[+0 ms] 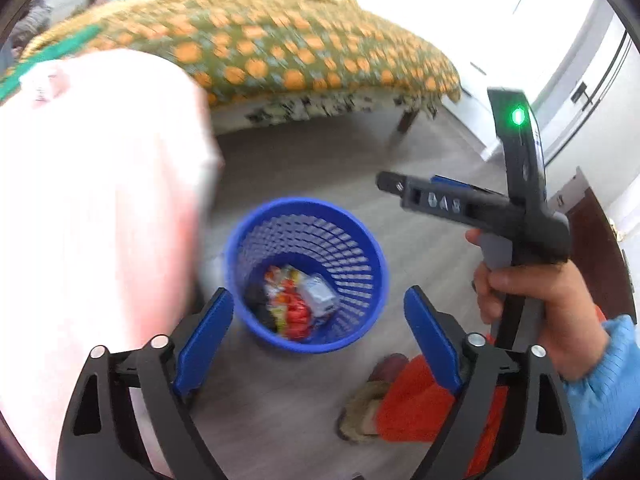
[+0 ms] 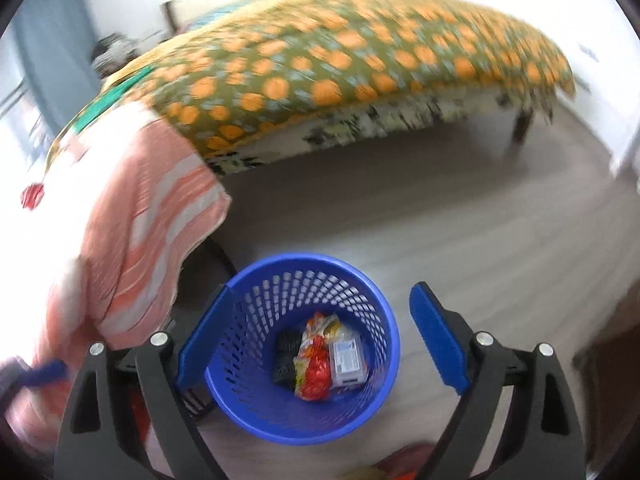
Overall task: Collect trash
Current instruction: 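Move both tools back over the table toward the can and carton, then grasp the crushed red can with the left tool and lift it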
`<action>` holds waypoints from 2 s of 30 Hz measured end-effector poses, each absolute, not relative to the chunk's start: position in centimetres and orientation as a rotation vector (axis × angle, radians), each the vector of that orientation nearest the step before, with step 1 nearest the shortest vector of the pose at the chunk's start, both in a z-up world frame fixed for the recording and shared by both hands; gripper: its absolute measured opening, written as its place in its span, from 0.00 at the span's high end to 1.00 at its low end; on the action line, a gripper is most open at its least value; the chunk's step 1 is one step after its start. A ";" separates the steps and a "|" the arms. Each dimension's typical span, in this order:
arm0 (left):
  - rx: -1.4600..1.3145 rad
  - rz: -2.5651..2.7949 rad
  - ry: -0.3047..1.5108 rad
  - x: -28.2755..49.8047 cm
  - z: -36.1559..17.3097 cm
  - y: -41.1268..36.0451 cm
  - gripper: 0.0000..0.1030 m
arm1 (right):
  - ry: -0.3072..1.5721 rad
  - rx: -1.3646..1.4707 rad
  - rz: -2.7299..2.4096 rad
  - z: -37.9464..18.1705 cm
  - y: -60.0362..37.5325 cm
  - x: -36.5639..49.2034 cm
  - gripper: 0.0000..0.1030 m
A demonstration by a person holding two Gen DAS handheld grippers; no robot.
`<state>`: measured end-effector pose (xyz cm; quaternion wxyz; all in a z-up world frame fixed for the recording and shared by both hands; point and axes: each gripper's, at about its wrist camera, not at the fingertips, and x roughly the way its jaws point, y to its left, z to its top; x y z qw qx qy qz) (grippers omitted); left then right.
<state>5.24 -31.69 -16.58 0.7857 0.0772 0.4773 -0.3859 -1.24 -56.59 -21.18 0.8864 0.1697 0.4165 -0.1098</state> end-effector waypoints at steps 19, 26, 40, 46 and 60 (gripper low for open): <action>0.010 -0.323 0.974 16.0 -13.7 -1.7 0.10 | 0.817 -0.017 0.237 -12.5 -27.2 10.8 0.12; -0.006 -0.258 0.998 23.5 -14.5 0.3 0.10 | 0.885 -0.081 0.268 -15.3 -22.3 16.0 0.12; 0.073 -0.180 0.953 39.7 -16.2 -3.8 0.09 | 0.908 -0.048 0.270 -15.7 -22.5 16.4 0.07; 0.094 -0.154 0.946 42.3 -16.5 -4.7 0.14 | 0.908 -0.048 0.269 -15.7 -22.5 16.5 0.07; 0.070 -0.245 0.957 34.0 -14.8 -1.9 0.41 | 0.908 -0.048 0.269 -15.7 -22.5 16.5 0.07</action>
